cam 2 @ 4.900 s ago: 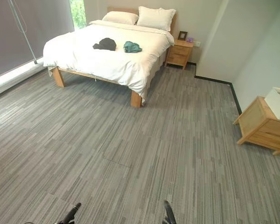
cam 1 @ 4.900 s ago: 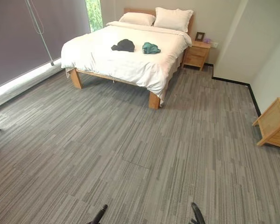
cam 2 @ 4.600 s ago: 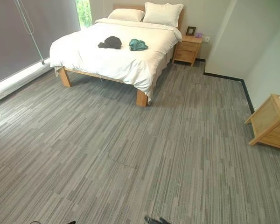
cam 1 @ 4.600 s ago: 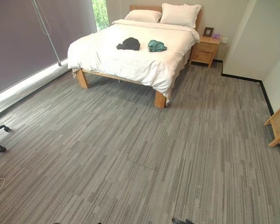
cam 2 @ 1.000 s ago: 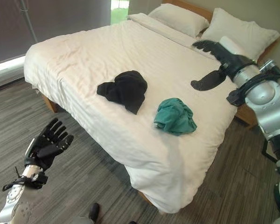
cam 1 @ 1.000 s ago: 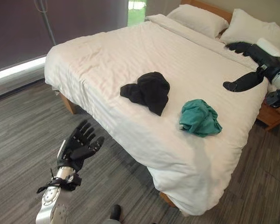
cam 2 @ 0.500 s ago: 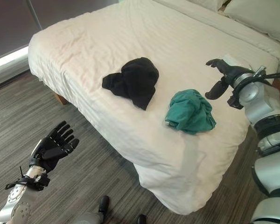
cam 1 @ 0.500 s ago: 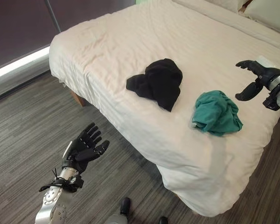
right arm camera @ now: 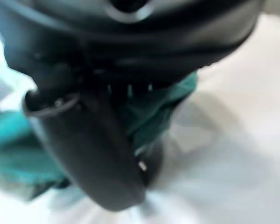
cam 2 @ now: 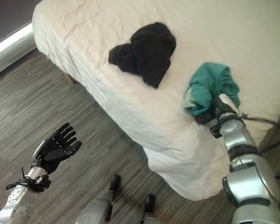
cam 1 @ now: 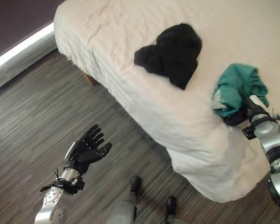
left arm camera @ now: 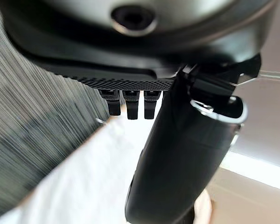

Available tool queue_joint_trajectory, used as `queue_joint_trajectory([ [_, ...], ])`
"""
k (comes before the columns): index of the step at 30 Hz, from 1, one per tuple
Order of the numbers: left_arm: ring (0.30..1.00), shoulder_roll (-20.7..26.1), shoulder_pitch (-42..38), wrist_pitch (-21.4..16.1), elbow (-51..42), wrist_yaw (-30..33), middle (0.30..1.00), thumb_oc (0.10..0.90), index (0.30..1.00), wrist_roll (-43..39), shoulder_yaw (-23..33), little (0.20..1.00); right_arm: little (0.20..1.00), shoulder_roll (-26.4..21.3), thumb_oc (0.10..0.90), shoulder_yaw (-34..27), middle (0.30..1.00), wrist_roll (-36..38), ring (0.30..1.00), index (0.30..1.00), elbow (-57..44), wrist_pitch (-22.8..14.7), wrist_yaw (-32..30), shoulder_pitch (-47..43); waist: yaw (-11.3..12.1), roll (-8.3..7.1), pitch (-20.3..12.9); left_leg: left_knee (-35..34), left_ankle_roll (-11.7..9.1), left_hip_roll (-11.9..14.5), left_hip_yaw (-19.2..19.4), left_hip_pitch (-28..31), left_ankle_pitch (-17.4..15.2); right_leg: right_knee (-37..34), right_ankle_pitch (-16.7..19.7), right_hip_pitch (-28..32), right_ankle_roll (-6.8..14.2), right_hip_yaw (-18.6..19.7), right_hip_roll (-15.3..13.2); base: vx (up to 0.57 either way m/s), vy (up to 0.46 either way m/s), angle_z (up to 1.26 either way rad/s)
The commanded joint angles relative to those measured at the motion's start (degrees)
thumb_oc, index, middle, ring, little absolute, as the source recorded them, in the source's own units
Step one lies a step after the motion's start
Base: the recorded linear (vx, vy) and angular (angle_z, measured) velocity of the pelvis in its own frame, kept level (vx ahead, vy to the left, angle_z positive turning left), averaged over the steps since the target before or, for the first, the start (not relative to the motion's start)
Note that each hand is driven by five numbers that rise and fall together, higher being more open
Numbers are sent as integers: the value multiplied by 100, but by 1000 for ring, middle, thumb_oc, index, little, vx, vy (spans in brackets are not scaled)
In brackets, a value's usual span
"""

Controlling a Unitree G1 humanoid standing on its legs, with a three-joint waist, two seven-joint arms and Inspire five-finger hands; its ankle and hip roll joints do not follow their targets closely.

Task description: Pick up bed clothes into laundry basket.

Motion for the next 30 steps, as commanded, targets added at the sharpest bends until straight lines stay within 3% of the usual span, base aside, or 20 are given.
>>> queue_joint_trajectory([
  [1,900,32,-405,-555,-839,6,900,800,900,-175,404,900,900,35,800,566,900,146,900,900,349,225,222,89,234,-20,-171,6,-75,-115,-303,191,-418,91,332,-538,149,110,-181,31,-14,4],
  [4,900,-172,-328,-608,-586,61,900,800,900,-204,690,900,900,202,800,83,900,293,900,900,215,168,292,916,220,14,-132,2,-80,-110,-337,106,-415,53,305,-620,135,144,-148,61,-30,1],
  [5,900,-218,-336,-631,-551,65,900,800,900,-228,743,900,460,217,507,8,460,297,460,460,150,147,338,1132,205,4,-128,2,-84,-102,-340,103,-424,44,293,-626,131,145,-133,65,-40,0],
  [6,900,-214,-335,-631,-551,64,900,800,900,-229,738,900,300,217,400,-2,300,295,300,300,141,149,337,1146,209,3,-132,2,-84,-101,-342,104,-425,44,292,-626,131,143,-133,36,-29,1],
  [12,900,-318,-589,-722,-581,164,900,800,900,-78,816,900,300,326,400,-1052,300,906,300,300,-1142,-27,367,2544,-88,-92,-130,2,-119,-24,-312,229,-484,75,142,-520,94,193,-60,43,-38,1],
  [14,900,-296,-870,-733,-626,123,900,800,900,-35,809,900,300,745,400,-1805,300,1502,300,300,-1648,-181,377,3353,-313,-104,-162,3,-146,70,-251,397,-564,322,-66,-461,48,191,-32,47,-54,13],
  [17,900,-203,-1130,-734,-597,100,900,800,900,35,837,900,300,1112,400,-2153,300,1777,300,300,-1919,-252,421,3883,-460,-141,-176,114,-183,185,-192,541,-653,565,-232,-421,-22,249,18,66,-94,0],
  [18,900,-64,-1286,-738,-581,47,900,800,900,178,910,900,300,1488,400,-2339,300,1939,300,300,-2267,-316,445,4272,-550,-249,-145,732,-289,239,-114,530,-787,639,-330,-266,-106,279,70,74,-122,2],
  [19,900,-63,-1286,-738,-581,47,900,800,900,178,909,900,300,1490,400,-2341,300,1938,300,300,-2270,-314,444,4276,-548,-250,-143,740,-289,239,-114,529,-792,639,-330,-264,-106,279,70,85,-214,-4],
  [20,900,58,-1488,-753,-672,84,900,800,900,317,1001,900,300,1801,400,-2399,300,1965,300,300,-2738,-368,479,4646,-610,-379,-78,1770,-454,286,-78,378,-525,692,-343,-37,-217,355,205,36,-185,-11],
  [21,900,73,-1652,-780,-678,136,900,800,900,350,1005,900,300,1841,400,-2419,300,1992,300,300,-2752,-393,506,4741,-605,-458,-11,2308,-509,300,-121,142,-282,716,-344,72,-266,403,206,29,-181,-24],
  [22,900,80,-1667,-781,-673,140,900,800,900,352,994,900,300,1848,400,-2432,300,1991,300,300,-2757,-392,507,4744,-606,-446,-3,2394,-512,304,-140,95,-318,718,-345,70,-266,390,218,-14,-79,-23],
  [23,900,163,-1846,-844,-688,311,900,800,900,600,1025,900,300,1949,400,-2372,300,1961,300,300,-3173,-393,497,4791,-601,-587,64,2998,-459,161,-560,-206,-139,768,-388,182,-328,685,281,-17,-16,-25],
  [24,900,170,-1850,-843,-689,320,900,800,900,608,1021,900,300,1961,400,-2378,300,1955,300,300,-3197,-377,491,4803,-596,-587,65,3045,-456,161,-561,-228,-164,774,-396,178,-325,687,286,76,38,-36],
  [26,900,205,-2031,-929,-696,618,900,800,900,801,1090,900,300,2079,400,-2295,300,1937,300,300,-3547,-387,507,4862,-656,-661,-141,2444,-428,573,-551,-349,-225,853,-520,309,-264,1030,294,166,98,-63],
  [28,900,209,-2030,-929,-695,627,900,800,900,807,1082,900,300,2089,400,-2299,300,1929,300,300,-3572,-373,498,4882,-618,-677,-135,2395,-430,585,-510,-297,-219,858,-527,318,-268,1067,290,198,118,-107],
  [29,900,322,-2347,-876,-620,888,900,800,900,1205,756,900,300,2141,400,-2222,300,1905,300,300,-3890,-414,457,4986,-684,-615,-387,1131,-477,925,-607,-195,-96,895,-693,557,-218,1374,336,407,307,-97],
  [30,900,363,-2548,-882,-620,1022,900,800,900,1403,594,900,300,2178,400,-2205,300,1951,300,300,-3938,-439,400,4971,-684,-559,-456,775,-539,949,-701,-233,63,899,-747,667,-199,1505,337,510,407,-65],
])
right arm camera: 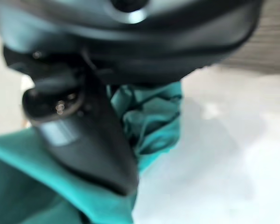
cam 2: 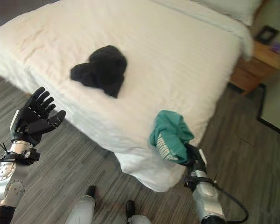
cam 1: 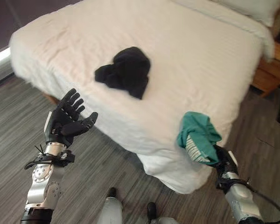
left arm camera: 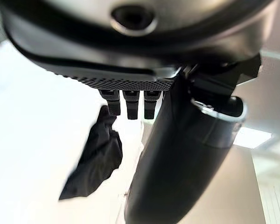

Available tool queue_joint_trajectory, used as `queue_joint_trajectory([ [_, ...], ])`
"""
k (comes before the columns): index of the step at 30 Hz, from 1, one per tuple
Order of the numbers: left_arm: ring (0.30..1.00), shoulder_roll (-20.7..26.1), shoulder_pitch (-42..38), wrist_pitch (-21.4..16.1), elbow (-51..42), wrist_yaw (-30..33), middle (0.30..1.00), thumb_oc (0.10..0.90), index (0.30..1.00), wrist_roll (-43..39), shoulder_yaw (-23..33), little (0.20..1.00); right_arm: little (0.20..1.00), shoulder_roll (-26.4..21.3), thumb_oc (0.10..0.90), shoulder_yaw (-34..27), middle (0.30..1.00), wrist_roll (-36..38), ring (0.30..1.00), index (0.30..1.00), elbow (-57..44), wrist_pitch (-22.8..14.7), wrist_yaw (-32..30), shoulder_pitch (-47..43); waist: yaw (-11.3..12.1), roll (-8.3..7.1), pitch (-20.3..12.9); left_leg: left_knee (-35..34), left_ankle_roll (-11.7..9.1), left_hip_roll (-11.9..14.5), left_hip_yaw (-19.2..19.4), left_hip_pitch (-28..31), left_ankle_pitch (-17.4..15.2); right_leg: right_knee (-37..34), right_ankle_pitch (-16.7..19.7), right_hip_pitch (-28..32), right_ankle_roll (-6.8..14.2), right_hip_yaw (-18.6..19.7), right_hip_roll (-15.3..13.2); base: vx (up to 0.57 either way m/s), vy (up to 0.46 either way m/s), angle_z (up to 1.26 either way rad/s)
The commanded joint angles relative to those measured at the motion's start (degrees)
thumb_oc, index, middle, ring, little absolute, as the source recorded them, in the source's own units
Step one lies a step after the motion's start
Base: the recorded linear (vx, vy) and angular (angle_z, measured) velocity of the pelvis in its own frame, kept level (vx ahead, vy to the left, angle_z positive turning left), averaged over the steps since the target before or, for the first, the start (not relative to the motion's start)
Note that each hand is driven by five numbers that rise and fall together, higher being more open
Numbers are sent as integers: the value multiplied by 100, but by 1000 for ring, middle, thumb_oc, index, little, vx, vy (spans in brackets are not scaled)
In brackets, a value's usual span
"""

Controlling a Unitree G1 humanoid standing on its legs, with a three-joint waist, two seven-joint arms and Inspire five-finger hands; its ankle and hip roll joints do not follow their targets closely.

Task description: Pick up bed clothes into laundry basket.

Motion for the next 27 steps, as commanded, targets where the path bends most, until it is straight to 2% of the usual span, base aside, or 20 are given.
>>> queue_joint_trajectory([
  [1,900,279,-1153,-590,-399,450,900,800,900,837,-124,900,300,-279,400,12,300,18,300,300,-585,-265,-112,135,-68,219,-488,-1624,-84,181,-121,68,715,106,-251,434,360,323,-94,213,200,-39],
  [4,900,330,-1708,-538,-261,692,900,800,900,1131,-450,900,300,-217,400,75,300,-64,300,300,-807,-231,-181,88,-140,267,-593,-1794,-134,144,93,174,780,96,-365,633,464,447,-230,238,340,-102],
  [7,900,345,-2256,-457,-66,868,900,800,900,1319,-845,900,300,-99,400,108,300,-195,300,300,-898,-153,-264,123,-329,285,-830,-1542,-32,130,473,340,503,250,-360,615,748,413,-577,201,401,-75],
  [8,900,414,-2593,-437,102,950,900,800,900,1440,-1023,900,300,-56,400,98,300,-263,300,300,-872,-147,-314,69,-322,242,-891,-1446,79,-23,598,437,334,498,-15,473,949,477,-782,225,452,-67],
  [9,900,619,-2885,-394,192,1016,900,800,900,1569,-1136,900,300,-8,400,118,300,-266,300,300,-883,-128,-349,23,-402,265,-887,-1513,169,-109,778,657,233,799,404,295,1045,547,-826,224,403,-58],
  [10,900,744,-3007,-395,257,1038,900,800,900,1545,-1158,900,300,57,400,117,300,-226,300,300,-920,-94,-335,25,-437,274,-888,-1621,223,-123,893,873,141,1064,607,138,1071,554,-837,156,365,-60],
  [11,900,823,-3244,-325,393,1125,900,800,900,1551,-1278,900,300,168,400,82,300,-87,300,300,-970,-112,-343,42,-468,324,-820,-1661,307,-150,974,1002,96,1504,1017,-81,1124,502,-867,169,548,-75],
  [12,900,1241,-3681,-235,607,1177,900,800,900,1872,-1459,900,300,167,400,215,300,-76,300,300,-963,-93,-267,66,-532,496,-688,-1689,436,-205,1065,1194,19,2199,1351,-437,998,97,-961,87,463,-73],
  [13,900,1248,-3704,-240,623,1179,900,800,900,1873,-1470,900,300,175,400,215,300,-77,300,300,-960,-94,-267,55,-534,484,-672,-1689,434,-208,1063,1201,17,2231,1333,-444,993,96,-962,141,591,-53],
  [14,900,1634,-3911,-157,803,1191,900,800,900,2144,-1484,900,300,171,400,350,300,-125,300,300,-910,-21,-198,67,-558,533,-661,-1816,504,-264,1229,1467,-66,2259,1272,-651,959,-421,-1023,98,264,-38],
  [16,900,1777,-4028,-119,907,1242,900,800,900,2281,-1512,900,300,142,400,408,300,-134,300,300,-875,21,-147,66,-587,525,-630,-1892,517,-286,1291,1621,-89,2156,1168,-742,964,-550,-900,156,284,-67],
  [17,900,2050,-4297,-43,1257,1318,900,800,900,2490,-1579,900,300,44,400,477,300,-109,300,300,-906,67,-42,100,-648,478,-613,-1939,551,-416,1387,1733,-147,1612,979,-990,971,-831,-596,160,224,-57],
  [18,900,2053,-4342,-54,1289,1322,900,800,900,2489,-1616,900,300,57,400,469,300,-108,300,300,-906,69,-41,97,-649,474,-594,-1942,550,-408,1376,1755,-161,1598,968,-957,971,-847,-591,196,210,-42],
  [19,900,2388,-4628,17,1721,1485,900,800,900,2964,-1753,900,300,-87,400,488,300,-79,300,300,-893,19,39,103,-668,350,-568,-1920,570,-550,1389,1774,-268,832,808,-869,936,-955,-435,111,62,-28],
  [20,900,2388,-4659,4,1749,1493,900,800,900,2968,-1782,900,300,-80,400,487,300,-76,300,300,-883,11,43,99,-680,349,-551,-1904,570,-544,1371,1790,-292,797,806,-820,936,-978,-433,157,104,-19],
  [21,900,2680,-5031,252,1965,1516,900,800,900,3526,-2035,900,300,-121,400,491,300,-77,300,300,-847,59,56,197,-670,301,-622,-1869,581,-595,1317,1756,-294,573,842,-542,979,-728,-464,69,42,20],
  [22,900,2675,-5084,251,1990,1526,900,800,900,3529,-2088,900,300,-103,400,478,300,-77,300,300,-850,61,57,201,-653,285,-612,-1871,582,-595,1319,1770,-298,557,842,-523,978,-728,-465,87,82,30],
  [23,900,2727,-5228,346,2255,1594,900,800,900,3882,-2234,900,300,-108,400,479,300,-48,300,300,-853,0,43,257,-675,263,-639,-1986,614,-623,1291,1809,-284,586,810,-569,977,-471,-283,59,70,38],
  [25,900,3057,-5677,478,2865,1630,900,800,900,4362,-2621,900,300,-160,400,378,300,2,300,300,-890,-43,86,297,-673,260,-705,-2075,590,-633,1402,1828,-273,299,852,-452,981,-739,-448,54,65,12],
  [27,900,3107,-6105,549,3230,1669,900,800,900,4715,-3091,900,300,-170,400,321,300,82,300,300,-874,-133,65,339,-700,201,-707,-2101,587,-629,1329,1745,-260,127,783,-395,964,-684,-371,3,7,-14],
])
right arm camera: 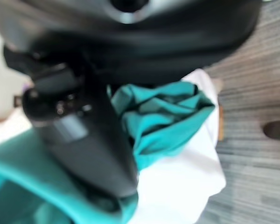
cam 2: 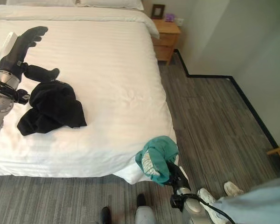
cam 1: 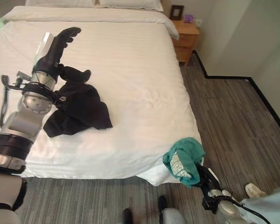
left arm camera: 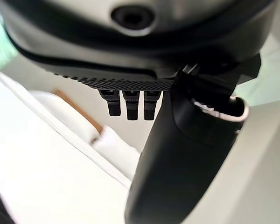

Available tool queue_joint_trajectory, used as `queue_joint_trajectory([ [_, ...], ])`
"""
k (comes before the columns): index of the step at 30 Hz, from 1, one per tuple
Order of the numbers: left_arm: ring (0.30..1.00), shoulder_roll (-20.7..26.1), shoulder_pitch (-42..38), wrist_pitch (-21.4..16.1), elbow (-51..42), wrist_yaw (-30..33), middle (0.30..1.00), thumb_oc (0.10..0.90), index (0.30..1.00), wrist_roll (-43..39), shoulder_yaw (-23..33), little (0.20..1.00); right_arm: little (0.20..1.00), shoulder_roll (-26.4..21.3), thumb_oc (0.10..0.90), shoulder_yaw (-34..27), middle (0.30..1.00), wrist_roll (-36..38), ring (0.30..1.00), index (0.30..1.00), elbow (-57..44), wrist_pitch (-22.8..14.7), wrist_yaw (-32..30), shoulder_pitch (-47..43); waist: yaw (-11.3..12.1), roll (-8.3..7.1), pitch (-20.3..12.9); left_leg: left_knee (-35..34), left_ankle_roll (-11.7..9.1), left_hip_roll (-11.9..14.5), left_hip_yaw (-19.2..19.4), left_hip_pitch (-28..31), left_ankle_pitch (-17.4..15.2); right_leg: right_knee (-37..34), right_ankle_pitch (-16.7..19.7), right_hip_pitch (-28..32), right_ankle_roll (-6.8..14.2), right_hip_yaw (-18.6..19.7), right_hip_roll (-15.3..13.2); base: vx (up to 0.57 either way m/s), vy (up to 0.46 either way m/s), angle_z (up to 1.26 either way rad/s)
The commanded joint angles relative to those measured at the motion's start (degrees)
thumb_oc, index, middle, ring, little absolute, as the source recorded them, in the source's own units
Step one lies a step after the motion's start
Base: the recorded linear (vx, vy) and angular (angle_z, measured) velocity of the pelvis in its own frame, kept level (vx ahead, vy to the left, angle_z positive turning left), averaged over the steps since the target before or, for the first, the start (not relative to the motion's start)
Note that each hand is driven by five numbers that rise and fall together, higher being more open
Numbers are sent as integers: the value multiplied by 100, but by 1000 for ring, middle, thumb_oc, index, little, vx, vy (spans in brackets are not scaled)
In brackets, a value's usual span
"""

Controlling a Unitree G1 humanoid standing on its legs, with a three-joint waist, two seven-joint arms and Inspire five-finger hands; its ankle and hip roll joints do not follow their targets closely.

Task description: Pick up bed clothes into laundry basket.

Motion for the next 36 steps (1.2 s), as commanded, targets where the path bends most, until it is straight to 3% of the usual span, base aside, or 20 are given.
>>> queue_joint_trajectory([
  [1,900,157,-1265,-161,-39,446,900,800,900,638,-22,900,300,-454,400,-508,300,270,300,300,-336,-616,6,-312,-49,143,-350,-9,-417,354,-526,-218,-31,377,-227,-31,477,-28,145,16,-19,11],
  [3,900,215,-1603,108,752,368,900,800,900,1494,-605,900,300,-520,400,-511,300,244,300,300,-337,-691,-10,-293,-51,42,-419,-39,-421,411,-504,-279,-47,54,-251,90,462,-102,153,31,-26,9],
  [8,900,40,-1878,153,1457,237,900,800,900,1813,-1091,900,300,-525,400,-429,300,396,300,300,-351,-769,-16,-321,-74,-54,-448,-49,-437,442,-490,-301,-75,-99,-239,165,470,-86,159,11,0,-6],
  [13,900,-180,-1631,115,1781,147,900,800,900,1771,-1022,900,300,-501,400,-241,300,384,300,300,-432,-790,-6,-354,-113,-176,-399,-49,-451,488,-466,-346,-79,-202,-216,151,475,-75,176,-18,-2,-1],
  [19,900,-301,-1940,156,2160,354,900,800,900,1915,-1247,900,300,-625,400,13,300,527,300,300,-535,-898,-49,-653,-241,-462,-60,-49,-478,596,-439,-686,52,-97,-109,-247,490,-2,260,-142,-40,-4],
  [20,900,-182,-2208,218,2474,377,900,800,900,2142,-1481,900,300,-660,400,-1,300,568,300,300,-554,-936,-55,-580,-320,-765,122,-49,-494,686,-441,-869,126,-92,4,-412,495,12,342,-142,-86,-11],
  [21,900,-115,-2253,203,2501,381,900,800,900,2072,-1493,900,300,-652,400,-49,300,626,300,300,-567,-945,-45,-542,-339,-888,184,-49,-500,713,-461,-930,140,-107,45,-461,498,17,364,-141,-86,-12],
  [22,900,-113,-2258,203,2501,380,900,800,900,2069,-1499,900,300,-649,400,-49,300,627,300,300,-567,-945,-43,-543,-340,-891,181,-49,-500,712,-461,-934,141,-108,46,-465,498,17,364,-75,-55,-10],
  [23,900,-6,-2315,229,2595,409,900,800,900,2128,-1563,900,300,-651,400,-100,300,720,300,300,-541,-997,-76,-506,-370,-1077,262,-23,-520,767,-492,-1049,167,-110,99,-549,499,18,404,-53,-49,-6],
  [27,900,-4,-2193,245,2745,382,900,800,900,2148,-1539,900,300,-539,400,-35,300,769,300,300,-590,-1060,-108,-450,-379,-1392,438,36,-550,837,-572,-1295,213,-130,153,-702,492,-16,464,-48,-44,2],
  [28,900,-3,-2189,246,2744,382,900,800,900,2148,-1536,900,300,-540,400,-33,300,770,300,300,-588,-1062,-108,-451,-383,-1390,434,37,-550,837,-575,-1300,214,-131,154,-705,491,-18,464,-12,-29,11],
  [31,900,-284,-1505,114,3015,159,900,800,900,1361,-745,900,300,-331,400,49,300,798,300,300,-547,-1011,-136,-478,-348,-1525,464,32,-568,867,-557,-1336,196,-248,217,-745,505,23,500,8,3,2],
  [32,300,-466,-1109,63,3269,-4,300,400,300,825,-238,300,300,-278,400,110,300,744,300,300,-594,-960,-121,-459,-344,-1537,408,28,-577,876,-508,-1285,153,-287,202,-730,492,95,516,49,42,-8],
  [36,300,-654,-806,-45,2784,-222,300,400,300,164,34,300,300,-348,400,144,300,667,300,300,-638,-900,-64,-413,-321,-1425,307,2,-572,850,-470,-1137,72,-277,67,-650,449,149,506,40,34,-13],
])
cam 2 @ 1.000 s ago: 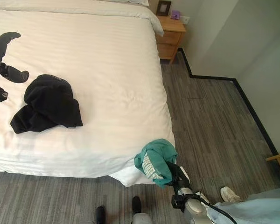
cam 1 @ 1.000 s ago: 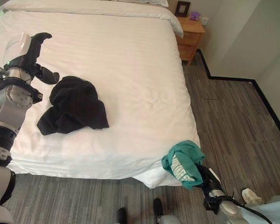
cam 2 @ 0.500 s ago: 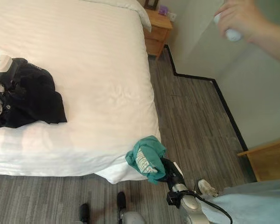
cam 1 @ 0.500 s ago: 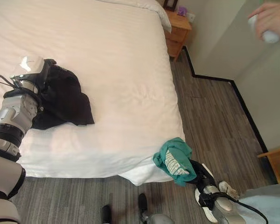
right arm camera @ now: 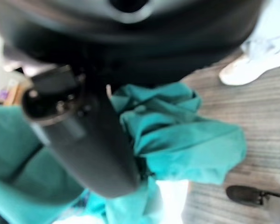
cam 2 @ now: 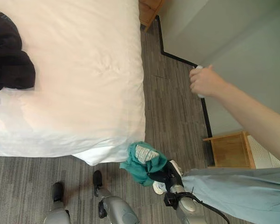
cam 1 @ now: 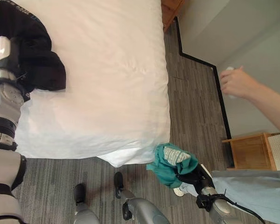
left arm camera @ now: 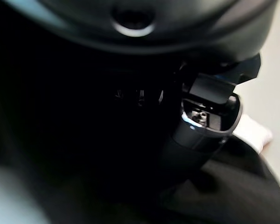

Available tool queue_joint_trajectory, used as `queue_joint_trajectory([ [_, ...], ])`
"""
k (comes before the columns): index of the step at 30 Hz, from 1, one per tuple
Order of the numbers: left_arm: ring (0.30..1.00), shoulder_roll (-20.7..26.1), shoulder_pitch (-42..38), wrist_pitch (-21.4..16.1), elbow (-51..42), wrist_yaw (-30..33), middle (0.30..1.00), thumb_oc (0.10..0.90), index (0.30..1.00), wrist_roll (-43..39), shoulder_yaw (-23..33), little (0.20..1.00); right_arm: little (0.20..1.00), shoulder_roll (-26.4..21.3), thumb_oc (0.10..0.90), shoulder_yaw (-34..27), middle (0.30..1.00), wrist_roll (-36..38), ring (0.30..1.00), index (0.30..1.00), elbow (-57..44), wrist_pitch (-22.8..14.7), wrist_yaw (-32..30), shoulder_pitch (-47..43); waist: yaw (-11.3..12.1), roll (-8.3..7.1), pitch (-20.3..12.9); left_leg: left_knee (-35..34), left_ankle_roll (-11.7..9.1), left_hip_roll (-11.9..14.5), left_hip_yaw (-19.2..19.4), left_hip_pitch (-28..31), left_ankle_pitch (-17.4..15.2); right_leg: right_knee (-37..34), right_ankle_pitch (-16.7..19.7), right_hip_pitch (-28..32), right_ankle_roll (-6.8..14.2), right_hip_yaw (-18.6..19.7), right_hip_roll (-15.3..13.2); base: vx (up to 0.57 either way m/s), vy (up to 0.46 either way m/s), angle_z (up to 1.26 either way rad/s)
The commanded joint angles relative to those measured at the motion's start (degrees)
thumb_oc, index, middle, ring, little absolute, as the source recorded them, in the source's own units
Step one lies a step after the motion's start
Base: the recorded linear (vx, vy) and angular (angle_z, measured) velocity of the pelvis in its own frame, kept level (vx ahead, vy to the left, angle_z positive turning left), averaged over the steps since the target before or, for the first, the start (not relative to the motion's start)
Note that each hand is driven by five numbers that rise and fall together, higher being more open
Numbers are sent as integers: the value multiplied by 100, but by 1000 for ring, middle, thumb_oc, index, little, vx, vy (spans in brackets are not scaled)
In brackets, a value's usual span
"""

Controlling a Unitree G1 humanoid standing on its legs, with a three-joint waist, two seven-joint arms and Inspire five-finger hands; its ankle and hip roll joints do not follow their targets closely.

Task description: Pick up bed clothes into laundry basket.

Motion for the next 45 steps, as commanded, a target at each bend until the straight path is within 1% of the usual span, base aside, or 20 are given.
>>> queue_joint_trajectory([
  [1,300,-210,310,-171,-318,-546,300,400,300,-884,-108,300,300,-362,400,-489,300,192,300,300,-360,-427,-27,-303,44,322,-150,-317,68,67,-474,140,74,230,-801,311,338,-50,-272,47,16,-9],
  [8,300,8,994,-595,-3637,-331,300,400,300,-1973,469,300,300,-385,400,-856,300,3,300,300,-205,-337,-54,-160,293,851,-176,-334,110,-84,-638,315,2,292,-984,520,325,-281,-427,16,14,6],
  [13,300,-811,2503,-967,-5470,-450,300,400,300,-2766,1296,300,300,-348,400,-1119,300,-76,300,300,-157,-295,-100,-81,372,1151,-238,-339,130,-186,-669,449,-45,323,-1049,658,301,-302,-551,10,32,5],
  [18,300,-2179,2838,-898,-6174,-1166,300,400,300,-3283,647,300,300,-584,400,-2174,300,-191,300,300,-726,-280,-252,400,-79,1501,-303,-349,198,-417,-334,548,-118,338,-874,593,454,-89,-804,-41,115,15],
  [20,300,-2191,2836,-902,-6169,-1166,300,400,300,-3281,645,300,300,-586,400,-2185,300,-195,300,300,-743,-269,-256,414,-52,1508,-306,-350,200,-415,-310,552,-122,339,-868,584,456,-65,-800,-120,123,-16],
  [21,300,-2580,3074,-1020,-6213,-1083,300,400,300,-3444,712,300,300,-504,400,-2429,300,-315,300,300,-1151,-432,-551,230,-457,1632,-206,-331,186,-331,325,553,-159,323,-348,220,657,296,-843,-197,126,-55],
  [23,300,-2735,3285,-1040,-6137,-1105,300,400,300,-3703,792,300,300,-406,400,-2449,300,-348,300,300,-1475,-505,-647,202,-555,1638,-216,-324,180,-237,589,538,-115,376,-287,65,657,375,-847,-192,53,-157],
  [24,300,-2801,3518,-1042,-6241,-1132,300,400,300,-3834,897,300,300,-279,400,-2484,300,-326,300,300,-1691,-508,-658,214,-603,1673,-168,-265,199,-141,748,579,-116,603,-441,59,637,218,-867,-301,3,-189],
  [26,300,-2859,4434,-1008,-6520,-1149,300,400,300,-3961,1620,300,300,-6,400,-2653,300,-407,300,300,-2161,-602,-780,258,-384,1743,-238,-111,193,280,1702,657,-1,1503,-971,331,367,-1204,-1483,-325,2,-122],
  [28,300,-2906,4762,-978,-6614,-1203,300,400,300,-4051,1805,300,300,88,400,-2710,300,-433,300,300,-2228,-584,-799,261,-361,1736,-322,-113,187,353,1989,750,9,1653,-1007,449,320,-1435,-1664,-186,-76,-243],
  [29,300,-2988,5441,-938,-6793,-1172,300,400,300,-4253,2305,300,300,143,400,-2784,300,-440,300,300,-2230,-580,-892,110,-130,1744,-540,-95,133,515,2555,853,-7,2022,-1014,841,368,-2123,-2198,-195,-128,-253],
  [31,300,-3023,5955,-923,-6852,-1130,300,400,300,-4440,2704,300,300,138,400,-2740,300,-403,300,300,-2158,-585,-995,-101,60,1726,-676,-70,122,668,3039,875,101,2294,-814,1123,451,-2678,-2558,-243,-214,-214],
  [34,300,-2932,6693,-860,-7121,-1056,300,400,300,-4333,3271,300,300,93,400,-2608,300,-301,300,300,-2267,-471,-979,-336,318,1624,-934,-121,-89,1025,3646,863,492,2156,-497,1379,598,-2837,-2572,-290,-455,-245],
  [35,300,-2883,6867,-855,-7186,-997,300,400,300,-4295,3556,300,300,100,400,-2501,300,-76,300,300,-2296,-441,-936,-449,461,1604,-1018,-99,-328,1352,3995,914,763,1622,-906,1480,590,-3295,-2384,-128,-426,-190],
  [38,300,-2893,6876,-843,-7205,-945,300,400,300,-4125,3662,300,300,81,400,-2408,300,3,300,300,-2264,-439,-876,-415,466,1621,-1033,-82,-502,1547,4085,974,891,1262,-1083,1605,525,-3269,-2102,-66,-426,-133],
  [39,300,-2978,6843,-942,-7162,-846,300,400,300,-4084,3571,300,300,-60,400,-2384,300,334,300,300,-2311,-449,-808,-279,598,1666,-869,311,-720,1679,2542,497,1009,901,-1809,1653,159,-2613,-1464,44,-467,-76],
  [40,300,-2985,6825,-950,-7152,-841,300,400,300,-4081,3569,300,300,-75,400,-2384,300,343,300,300,-2289,-461,-807,-300,576,1678,-855,333,-712,1685,2514,474,1002,892,-1803,1665,156,-2640,-1459,-60,-570,-96],
  [41,300,-3072,6873,-1025,-7099,-770,300,400,300,-4080,3598,300,300,-182,400,-2047,300,412,300,300,-2126,-538,-800,-629,775,1640,-716,507,-560,1348,1389,359,806,773,-1693,1601,88,-2368,-1342,-83,-389,-156],
  [42,300,-3384,7060,-1036,-7135,-808,300,400,300,-4225,3688,300,300,-272,400,-1654,300,508,300,300,-1917,-468,-658,-1025,1186,1561,-586,922,-406,746,-438,390,228,780,-1642,1381,-27,-1458,-1057,-88,-386,-203],
  [45,300,-3593,7230,-1035,-7110,-829,300,400,300,-4311,3681,300,300,-144,400,-1555,300,499,300,300,-1844,-470,-640,-1161,1224,1515,-622,1265,-376,356,-971,447,-7,426,-1440,1375,-140,-1035,-849,41,-309,-258],
])
